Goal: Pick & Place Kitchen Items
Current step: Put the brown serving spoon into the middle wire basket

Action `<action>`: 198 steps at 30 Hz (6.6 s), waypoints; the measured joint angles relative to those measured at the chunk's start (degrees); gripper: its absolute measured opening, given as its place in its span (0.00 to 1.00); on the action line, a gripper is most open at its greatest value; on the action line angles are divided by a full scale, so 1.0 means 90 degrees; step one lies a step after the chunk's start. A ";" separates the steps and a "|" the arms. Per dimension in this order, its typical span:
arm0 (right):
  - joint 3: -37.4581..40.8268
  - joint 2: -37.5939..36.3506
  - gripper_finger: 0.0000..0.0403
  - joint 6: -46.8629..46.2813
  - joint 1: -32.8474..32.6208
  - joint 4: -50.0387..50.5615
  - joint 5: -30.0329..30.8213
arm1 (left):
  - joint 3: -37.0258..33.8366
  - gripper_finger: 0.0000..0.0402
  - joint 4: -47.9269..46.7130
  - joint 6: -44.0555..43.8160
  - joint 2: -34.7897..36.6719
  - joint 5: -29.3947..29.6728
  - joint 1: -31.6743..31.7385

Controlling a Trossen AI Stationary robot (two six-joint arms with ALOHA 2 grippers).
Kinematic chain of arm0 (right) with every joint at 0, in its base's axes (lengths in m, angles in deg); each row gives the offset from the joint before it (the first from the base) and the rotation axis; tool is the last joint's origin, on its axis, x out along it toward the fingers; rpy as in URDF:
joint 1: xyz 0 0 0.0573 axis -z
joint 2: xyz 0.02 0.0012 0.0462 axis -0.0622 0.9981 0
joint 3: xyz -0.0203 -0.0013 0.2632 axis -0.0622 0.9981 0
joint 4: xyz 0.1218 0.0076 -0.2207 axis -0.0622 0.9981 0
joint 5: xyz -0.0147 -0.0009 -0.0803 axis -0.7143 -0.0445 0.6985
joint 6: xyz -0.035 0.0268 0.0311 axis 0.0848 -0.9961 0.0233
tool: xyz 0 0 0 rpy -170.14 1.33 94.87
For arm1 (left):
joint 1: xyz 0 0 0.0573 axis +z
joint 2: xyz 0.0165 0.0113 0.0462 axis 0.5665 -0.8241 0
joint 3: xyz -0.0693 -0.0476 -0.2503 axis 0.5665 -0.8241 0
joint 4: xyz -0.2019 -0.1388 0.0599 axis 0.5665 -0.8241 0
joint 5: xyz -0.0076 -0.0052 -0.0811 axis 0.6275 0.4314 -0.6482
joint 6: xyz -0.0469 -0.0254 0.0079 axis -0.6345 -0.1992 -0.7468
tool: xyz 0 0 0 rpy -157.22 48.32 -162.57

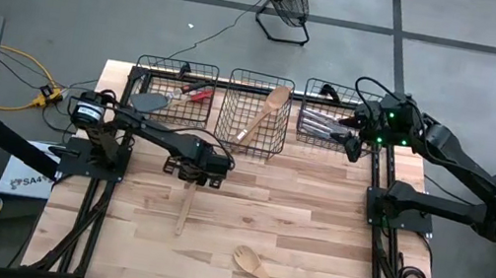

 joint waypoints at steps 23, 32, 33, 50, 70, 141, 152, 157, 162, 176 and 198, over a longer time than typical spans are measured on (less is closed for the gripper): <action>0.0000 0.0000 0.62 0.0505 0.0000 -0.0007 -0.0044 | 0.2000 0.18 -0.0362 0.3088 0.0029 -0.1293 -0.0078; 0.0000 0.0001 0.62 0.0594 0.0000 -0.0032 -0.0046 | 0.3228 0.18 -0.0535 0.3783 0.0034 -0.0650 -0.0252; 0.0000 0.0001 0.62 0.0631 0.0000 -0.0029 -0.0046 | 0.3357 0.18 -0.0561 0.3808 0.0034 -0.0533 -0.0248; 0.0000 0.0001 0.62 0.0801 0.0000 -0.0032 -0.0020 | 0.4914 0.18 -0.0643 0.4744 0.0039 0.1179 0.0748; 0.0000 0.0004 0.62 0.0824 0.0000 -0.0129 0.0024 | 0.5496 0.18 0.0211 0.7342 -0.0336 0.3067 0.2256; -0.0005 0.0492 0.62 0.0210 0.0017 -0.0126 0.1239 | 0.5445 0.40 -0.0488 0.5866 -0.2363 0.2482 0.2504; -0.0005 0.0492 0.62 0.0168 0.0017 -0.0126 0.1239 | 0.5445 0.42 -0.0531 0.5864 -0.2363 0.2456 0.2504; -0.0002 0.0492 0.62 0.0179 0.0017 -0.0126 0.1234 | 0.5508 0.43 -0.0768 0.5861 -0.2328 0.2279 0.2504; -0.0002 0.0489 0.62 0.0202 0.0019 -0.0126 0.1186 | 0.5988 0.43 -0.1184 0.5952 -0.2303 0.2279 0.2501; 0.0000 0.0371 0.62 0.0329 0.0019 -0.0095 0.0952 | 0.8047 0.43 -0.2920 0.6472 -0.2217 0.2846 0.2418; 0.0000 -0.0205 0.62 0.0017 -0.0076 -0.0119 -0.1887 | 0.7932 0.43 -0.4805 0.4991 -0.1701 0.3856 0.0526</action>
